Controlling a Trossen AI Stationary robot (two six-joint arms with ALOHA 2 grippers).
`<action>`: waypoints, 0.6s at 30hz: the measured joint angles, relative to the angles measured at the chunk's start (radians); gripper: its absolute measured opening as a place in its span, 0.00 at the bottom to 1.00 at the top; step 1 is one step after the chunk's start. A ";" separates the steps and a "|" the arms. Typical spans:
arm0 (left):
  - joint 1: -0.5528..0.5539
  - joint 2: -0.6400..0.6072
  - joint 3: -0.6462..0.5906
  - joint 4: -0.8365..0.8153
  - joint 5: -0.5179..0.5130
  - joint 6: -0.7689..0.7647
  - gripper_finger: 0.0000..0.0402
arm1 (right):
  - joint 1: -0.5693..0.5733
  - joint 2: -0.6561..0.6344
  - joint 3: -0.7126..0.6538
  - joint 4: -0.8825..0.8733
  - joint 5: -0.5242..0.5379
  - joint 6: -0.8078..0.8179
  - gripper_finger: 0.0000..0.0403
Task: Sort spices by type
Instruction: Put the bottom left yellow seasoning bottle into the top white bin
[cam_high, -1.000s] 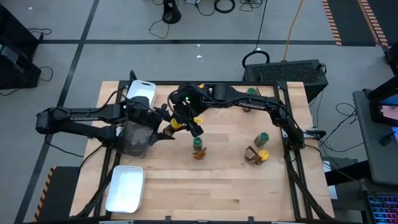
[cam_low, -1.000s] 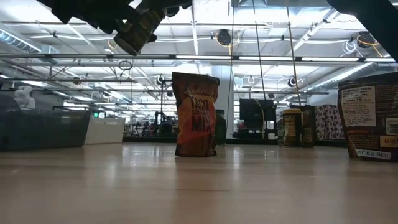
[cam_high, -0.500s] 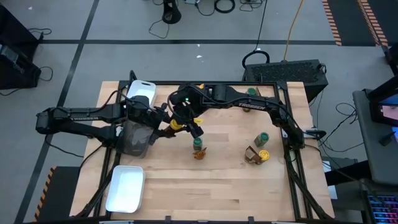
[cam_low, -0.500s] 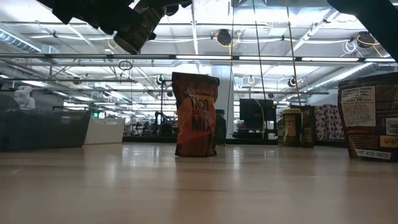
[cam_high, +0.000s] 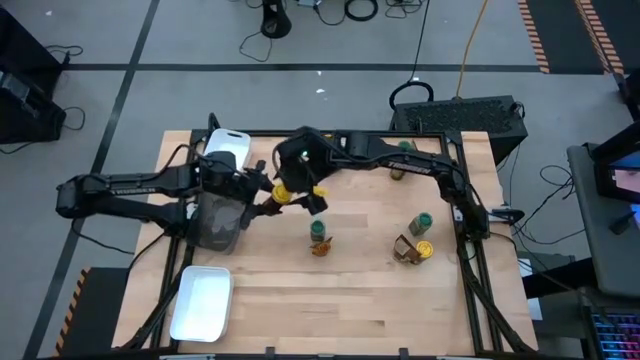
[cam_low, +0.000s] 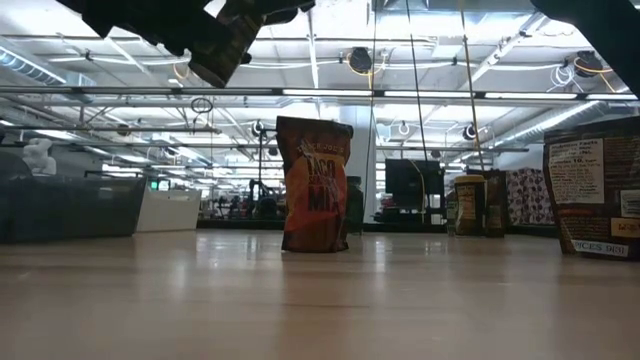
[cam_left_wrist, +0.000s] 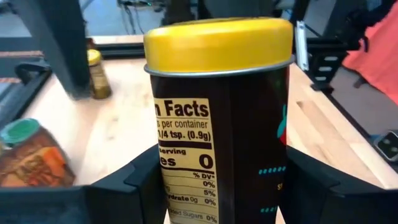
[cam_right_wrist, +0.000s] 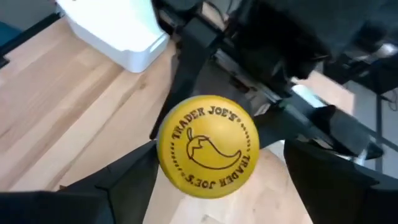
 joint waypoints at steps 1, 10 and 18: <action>0.010 -0.005 0.000 0.000 -0.003 0.000 0.57 | -0.002 -0.002 0.001 -0.002 0.000 0.000 0.82; 0.081 -0.047 -0.001 -0.013 -0.091 -0.004 0.58 | -0.037 -0.014 0.000 -0.072 0.008 0.017 0.82; 0.160 -0.085 -0.001 -0.048 -0.159 -0.008 0.58 | -0.142 -0.022 -0.002 -0.163 -0.011 0.096 0.82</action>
